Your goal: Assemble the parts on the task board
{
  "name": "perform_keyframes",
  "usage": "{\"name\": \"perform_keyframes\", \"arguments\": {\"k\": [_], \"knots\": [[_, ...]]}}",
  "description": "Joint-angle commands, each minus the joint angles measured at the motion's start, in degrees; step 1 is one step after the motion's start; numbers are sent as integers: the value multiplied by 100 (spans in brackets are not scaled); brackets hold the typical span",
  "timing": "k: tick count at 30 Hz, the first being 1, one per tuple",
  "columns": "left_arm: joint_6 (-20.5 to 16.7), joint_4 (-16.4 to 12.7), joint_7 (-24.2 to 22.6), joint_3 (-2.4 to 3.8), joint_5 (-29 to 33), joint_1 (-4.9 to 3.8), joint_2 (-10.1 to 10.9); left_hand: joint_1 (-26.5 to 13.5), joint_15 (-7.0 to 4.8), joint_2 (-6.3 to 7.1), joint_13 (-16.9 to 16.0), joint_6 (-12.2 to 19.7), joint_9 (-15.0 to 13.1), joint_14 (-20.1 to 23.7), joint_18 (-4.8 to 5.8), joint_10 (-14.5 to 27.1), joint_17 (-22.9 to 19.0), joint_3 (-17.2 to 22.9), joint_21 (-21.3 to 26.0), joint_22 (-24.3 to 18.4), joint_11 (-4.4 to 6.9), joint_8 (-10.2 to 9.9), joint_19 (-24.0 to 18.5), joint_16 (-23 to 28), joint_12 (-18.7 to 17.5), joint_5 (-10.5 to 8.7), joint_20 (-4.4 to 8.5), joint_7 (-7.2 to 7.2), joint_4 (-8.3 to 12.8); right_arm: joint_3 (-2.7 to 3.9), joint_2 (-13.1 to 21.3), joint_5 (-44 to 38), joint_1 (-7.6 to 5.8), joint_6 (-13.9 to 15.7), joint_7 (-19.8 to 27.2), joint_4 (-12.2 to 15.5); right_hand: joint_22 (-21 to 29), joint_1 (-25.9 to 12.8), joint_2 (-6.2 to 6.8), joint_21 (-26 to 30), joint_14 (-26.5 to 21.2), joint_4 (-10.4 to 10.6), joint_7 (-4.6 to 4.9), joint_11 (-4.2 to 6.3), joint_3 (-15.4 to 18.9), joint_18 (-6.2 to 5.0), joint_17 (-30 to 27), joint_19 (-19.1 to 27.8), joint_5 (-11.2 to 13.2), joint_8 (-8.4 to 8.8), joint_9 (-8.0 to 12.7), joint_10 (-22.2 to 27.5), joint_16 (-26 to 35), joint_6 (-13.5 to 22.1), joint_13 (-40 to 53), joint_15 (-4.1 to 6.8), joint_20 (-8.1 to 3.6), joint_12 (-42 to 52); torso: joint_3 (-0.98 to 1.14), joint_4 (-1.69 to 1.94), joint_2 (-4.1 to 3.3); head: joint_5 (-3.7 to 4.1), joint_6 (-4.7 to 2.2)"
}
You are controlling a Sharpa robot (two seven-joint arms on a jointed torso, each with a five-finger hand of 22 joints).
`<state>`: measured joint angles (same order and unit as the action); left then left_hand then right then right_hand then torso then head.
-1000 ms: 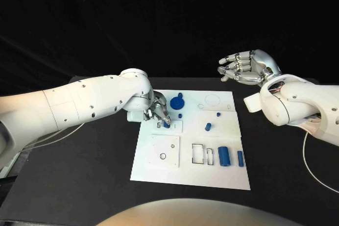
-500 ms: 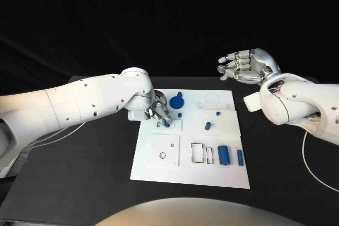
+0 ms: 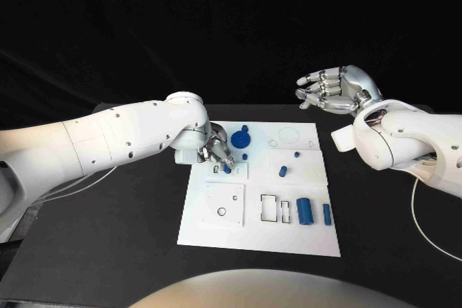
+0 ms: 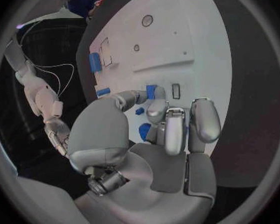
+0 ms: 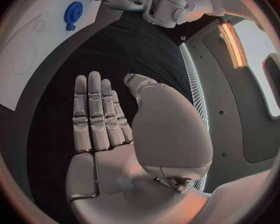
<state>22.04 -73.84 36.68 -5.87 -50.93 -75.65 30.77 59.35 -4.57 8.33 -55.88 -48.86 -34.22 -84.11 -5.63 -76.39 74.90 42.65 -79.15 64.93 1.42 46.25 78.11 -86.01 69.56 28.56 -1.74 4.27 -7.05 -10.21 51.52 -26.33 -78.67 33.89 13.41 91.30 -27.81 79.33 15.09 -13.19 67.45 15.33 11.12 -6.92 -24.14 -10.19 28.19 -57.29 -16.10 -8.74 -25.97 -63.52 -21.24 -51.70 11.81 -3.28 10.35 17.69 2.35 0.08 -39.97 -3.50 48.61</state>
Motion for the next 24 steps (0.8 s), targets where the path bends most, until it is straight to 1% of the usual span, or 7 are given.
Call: {"name": "perform_keyframes", "arguments": {"k": [1, 6, 9, 11, 17, 19, 24], "knots": [[-10, -11, -86, -32, 79, 61, -61, -4, -39, -101, 21, -105, -19, -372, 63, -24, 668, 757, -32, 6, 21, 31, 12, 7, -29, -68, 28, -154, 801, 1, 4, -14, 3, -22, 82, 14, 9, -33, 0, 40, 2, -11, 8, -4, -20, -21, -6, 23, 12, 16, 9, -42, 43, -20, -13, -48, 6, -38, -4, -4, -2, 5, 4], [-18, -9, -92, -41, 57, 68, -71, -14, -42, -148, 23, -90, -40, -372, 65, -29, 668, 679, -29, 13, 24, 22, 15, 8, -29, -199, 31, -158, 787, 1, 9, -13, 3, -28, 81, 20, 11, -34, 1, 41, 1, -11, 8, -4, -20, -21, -7, 23, 12, 16, 9, -43, 45, -20, -15, -48, 6, -39, -2, -2, -1, 10, 11], [-8, -9, -85, -46, 52, 70, -73, -19, -44, -190, 36, -88, -61, -372, 66, -30, 669, 588, -22, 12, 29, 9, 16, 9, -32, -418, 34, -166, 770, 1, 11, -13, 3, -29, 81, 22, 11, -34, 1, 41, 1, -11, 8, -4, -20, -21, -7, 23, 12, 16, 9, -43, 45, -20, -15, -48, 6, -39, -3, -1, 0, 12, 16], [-5, -7, -80, -49, 50, 70, -73, -23, -45, -193, 45, -88, -67, -373, 66, -27, 670, 561, -19, 10, 29, 3, 16, 9, -36, -472, 34, -167, 764, 1, 11, -13, 3, -29, 81, 22, 11, -34, 1, 41, 1, -11, 8, -4, -20, -21, -7, 23, 12, 16, 9, -43, 45, -20, -15, -48, 6, -39, -3, 1, 0, 15, 11], [23, -2, -68, -55, 52, 71, -73, -83, -43, -189, 62, -95, -84, -373, 67, -26, 670, 418, -13, 11, 29, -9, 18, 9, -40, -579, 33, -172, 697, 1, 11, -11, 3, -30, 84, 25, 16, -39, 3, 46, -1, -11, 9, -5, -19, -21, -8, 25, 13, 17, 11, -45, 53, -20, -24, -50, 8, -42, -6, -4, 3, 17, 12], [20, -1, -66, -57, 53, 71, -73, -133, -45, -172, 74, -92, -92, -373, 68, -18, 671, 289, -9, 12, 32, -24, 20, 9, -44, -635, 34, -179, 636, 1, 12, -10, 3, -29, 85, 26, 16, -39, 3, 46, -1, -11, 9, -5, -19, -21, -8, 25, 13, 17, 11, -45, 53, -20, -24, -50, 8, -42, -6, -2, 1, 19, 12], [11, 6, -58, -60, 54, 72, -71, -240, -54, -104, 80, -107, -105, -373, 68, -7, 672, -42, 1, 11, 45, -58, 24, 10, -37, -671, 41, -200, 484, 1, 8, -5, 3, -29, 90, 26, 22, -47, 5, 52, -3, -10, 11, -7, -18, -21, -9, 26, 14, 18, 12, -47, 63, -19, -35, -52, 9, -45, -2, -2, 2, 21, 6]]}}
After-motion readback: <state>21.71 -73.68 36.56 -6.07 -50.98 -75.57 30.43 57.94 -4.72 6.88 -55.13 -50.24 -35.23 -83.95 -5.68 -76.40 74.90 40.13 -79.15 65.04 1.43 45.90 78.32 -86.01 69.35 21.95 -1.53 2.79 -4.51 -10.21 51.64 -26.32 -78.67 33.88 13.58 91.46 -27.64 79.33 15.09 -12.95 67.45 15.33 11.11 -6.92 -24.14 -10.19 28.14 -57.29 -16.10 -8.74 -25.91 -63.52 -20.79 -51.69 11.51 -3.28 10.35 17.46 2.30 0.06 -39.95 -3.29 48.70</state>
